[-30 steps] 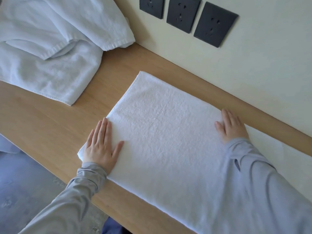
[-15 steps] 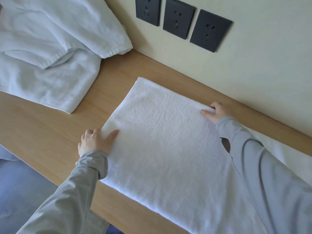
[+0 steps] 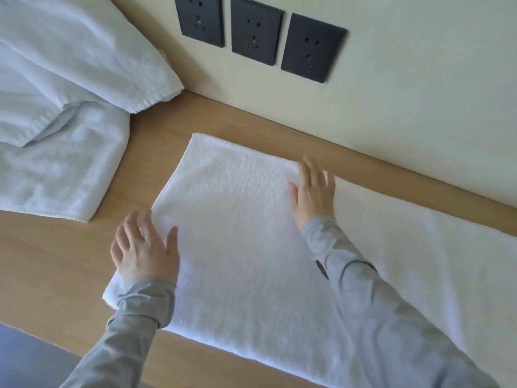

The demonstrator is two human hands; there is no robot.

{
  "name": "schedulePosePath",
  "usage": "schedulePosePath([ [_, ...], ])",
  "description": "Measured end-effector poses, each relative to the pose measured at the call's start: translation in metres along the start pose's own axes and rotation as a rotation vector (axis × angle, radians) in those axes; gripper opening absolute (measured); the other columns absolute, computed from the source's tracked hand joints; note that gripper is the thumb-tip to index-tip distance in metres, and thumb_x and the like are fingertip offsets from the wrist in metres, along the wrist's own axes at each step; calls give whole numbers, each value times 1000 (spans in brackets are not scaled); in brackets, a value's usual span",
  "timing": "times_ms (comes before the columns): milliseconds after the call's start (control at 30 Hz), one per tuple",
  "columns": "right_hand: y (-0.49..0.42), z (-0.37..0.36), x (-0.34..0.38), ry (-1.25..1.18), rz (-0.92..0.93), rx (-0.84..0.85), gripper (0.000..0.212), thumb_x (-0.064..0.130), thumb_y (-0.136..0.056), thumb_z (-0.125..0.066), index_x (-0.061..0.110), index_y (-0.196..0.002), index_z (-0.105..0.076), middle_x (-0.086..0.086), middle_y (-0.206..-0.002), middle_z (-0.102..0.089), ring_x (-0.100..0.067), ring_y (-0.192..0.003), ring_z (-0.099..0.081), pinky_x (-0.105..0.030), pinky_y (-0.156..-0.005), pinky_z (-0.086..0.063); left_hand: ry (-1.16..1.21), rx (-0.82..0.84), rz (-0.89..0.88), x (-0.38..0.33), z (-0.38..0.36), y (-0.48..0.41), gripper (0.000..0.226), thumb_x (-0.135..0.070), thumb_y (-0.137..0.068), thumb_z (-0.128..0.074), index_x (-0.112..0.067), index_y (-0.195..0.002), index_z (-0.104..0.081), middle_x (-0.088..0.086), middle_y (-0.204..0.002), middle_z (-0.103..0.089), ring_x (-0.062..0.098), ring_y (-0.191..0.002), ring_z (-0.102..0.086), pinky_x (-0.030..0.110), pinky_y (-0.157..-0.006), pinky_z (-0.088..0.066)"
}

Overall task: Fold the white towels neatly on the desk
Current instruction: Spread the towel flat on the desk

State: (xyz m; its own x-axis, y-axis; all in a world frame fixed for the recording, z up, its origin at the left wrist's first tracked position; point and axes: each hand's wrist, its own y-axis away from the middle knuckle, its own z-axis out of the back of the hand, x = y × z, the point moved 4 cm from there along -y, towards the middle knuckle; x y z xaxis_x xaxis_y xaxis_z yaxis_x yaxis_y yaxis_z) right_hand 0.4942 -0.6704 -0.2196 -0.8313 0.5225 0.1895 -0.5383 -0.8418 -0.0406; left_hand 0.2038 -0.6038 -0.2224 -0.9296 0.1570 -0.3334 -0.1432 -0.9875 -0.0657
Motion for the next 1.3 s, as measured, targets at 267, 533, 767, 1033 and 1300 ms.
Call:
schedulePosePath([
  [267, 78, -20, 11, -32, 250, 132, 52, 27, -92, -30, 5, -136, -45, -7, -146, -41, -24, -138, -33, -53, -110, -29, 33, 302, -373, -133, -61, 78, 63, -46, -96, -11, -8, -146, -24, 6, -154, -19, 25, -143, -19, 43, -117, -12],
  [533, 70, 11, -221, 126, -63, 157, 69, 49, -89, -5, 17, -149, -21, 2, -157, -17, -12, -145, -11, -40, -117, -3, -93, 210, -382, -131, -72, 82, 73, -54, -92, -9, -9, -147, -25, 10, -154, -26, 26, -142, -23, 46, -116, -14],
  [767, 69, 22, -253, 165, -271, 108, 59, 37, -99, -22, 7, -149, -9, -8, -159, -4, -20, -146, 3, -47, -117, 5, -138, 213, -359, -131, -73, 83, 72, -53, -89, -11, -15, -150, -12, 3, -158, -13, 18, -145, -9, 41, -119, -5],
  [1033, 194, -1, -67, 33, 211, 144, 59, 37, -91, -30, 8, -142, -38, -7, -151, -32, -26, -141, -25, -58, -110, -20, -149, 196, -343, -127, -75, 83, 71, -54, -89, -12, -17, -150, -15, 1, -158, -15, 17, -145, -11, 38, -117, -3],
  [1300, 250, 25, -251, 162, -168, 144, 66, 47, -95, -12, 6, -145, -29, -7, -153, -26, -23, -141, -26, -50, -111, -20, -154, 204, -366, -124, -76, 82, 73, -55, -89, -9, -16, -151, -12, 1, -159, -10, 17, -146, -7, 38, -118, 0],
])
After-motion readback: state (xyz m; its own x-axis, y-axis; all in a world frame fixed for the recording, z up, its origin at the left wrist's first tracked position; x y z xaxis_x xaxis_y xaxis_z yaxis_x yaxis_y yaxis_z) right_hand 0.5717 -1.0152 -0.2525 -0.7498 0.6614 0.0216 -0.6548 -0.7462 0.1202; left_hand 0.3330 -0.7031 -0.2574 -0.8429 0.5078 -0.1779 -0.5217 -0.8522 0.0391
